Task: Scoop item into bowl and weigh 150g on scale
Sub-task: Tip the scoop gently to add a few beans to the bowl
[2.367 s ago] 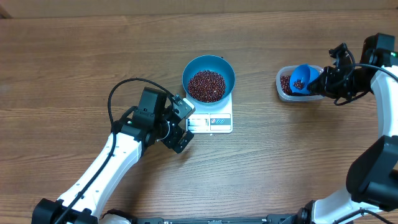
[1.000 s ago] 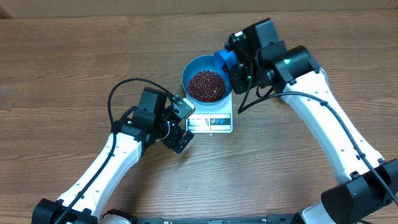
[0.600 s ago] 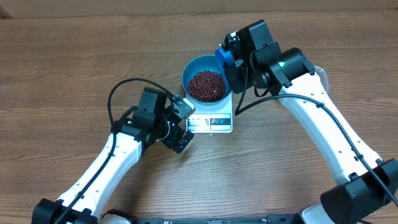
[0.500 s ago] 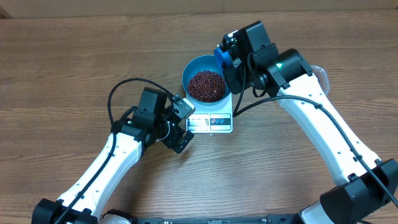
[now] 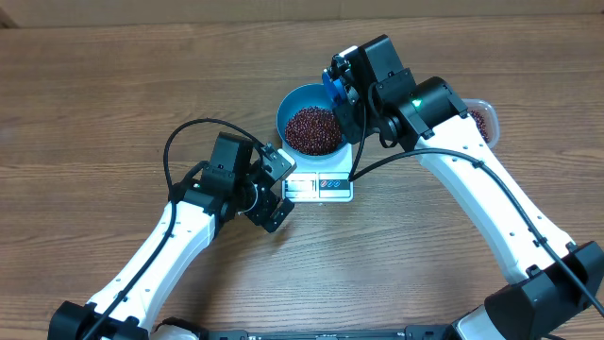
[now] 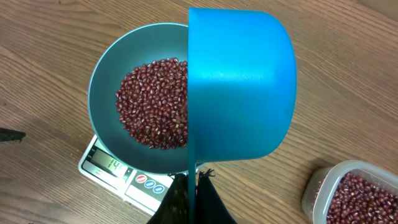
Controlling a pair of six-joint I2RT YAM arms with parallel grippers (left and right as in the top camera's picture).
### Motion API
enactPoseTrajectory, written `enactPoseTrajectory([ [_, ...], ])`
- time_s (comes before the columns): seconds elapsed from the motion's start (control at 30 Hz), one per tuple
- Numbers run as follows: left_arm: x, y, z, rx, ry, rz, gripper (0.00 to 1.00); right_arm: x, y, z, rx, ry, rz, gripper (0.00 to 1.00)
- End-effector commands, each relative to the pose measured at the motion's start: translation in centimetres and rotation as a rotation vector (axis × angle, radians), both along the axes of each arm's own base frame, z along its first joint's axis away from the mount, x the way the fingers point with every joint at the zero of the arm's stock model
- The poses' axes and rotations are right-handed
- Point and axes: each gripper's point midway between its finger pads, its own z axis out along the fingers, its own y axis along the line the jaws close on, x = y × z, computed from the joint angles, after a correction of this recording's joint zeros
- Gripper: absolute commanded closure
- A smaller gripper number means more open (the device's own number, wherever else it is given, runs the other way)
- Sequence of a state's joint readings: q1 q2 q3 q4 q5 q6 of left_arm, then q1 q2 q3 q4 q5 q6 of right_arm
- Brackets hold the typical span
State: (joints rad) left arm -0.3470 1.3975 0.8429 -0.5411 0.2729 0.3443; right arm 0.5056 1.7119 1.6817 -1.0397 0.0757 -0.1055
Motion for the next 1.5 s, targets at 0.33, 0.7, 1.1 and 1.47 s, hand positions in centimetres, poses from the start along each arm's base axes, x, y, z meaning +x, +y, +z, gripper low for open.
enactPoseTrajectory([
  [0.33, -0.28, -0.28, -0.27, -0.002, 0.007, -0.017, 0.01, 0.36, 0.25, 1.86, 0.017, -0.051, -0.002, 0.96],
  [0.7, -0.28, -0.28, -0.27, -0.002, 0.007, -0.017, 0.0, 0.33, 0.31, 1.85, 0.021, -0.049, 0.0, 0.96],
  [1.1, -0.28, -0.28, -0.27, -0.002, 0.007, -0.017, 0.0, 0.27, 0.49, 1.87, 0.029, -0.047, 0.007, 0.96],
  [1.47, -0.28, -0.28, -0.27, -0.002, 0.007, -0.017, 0.0, 0.34, 0.52, 1.93, 0.03, -0.05, 0.007, 0.96],
])
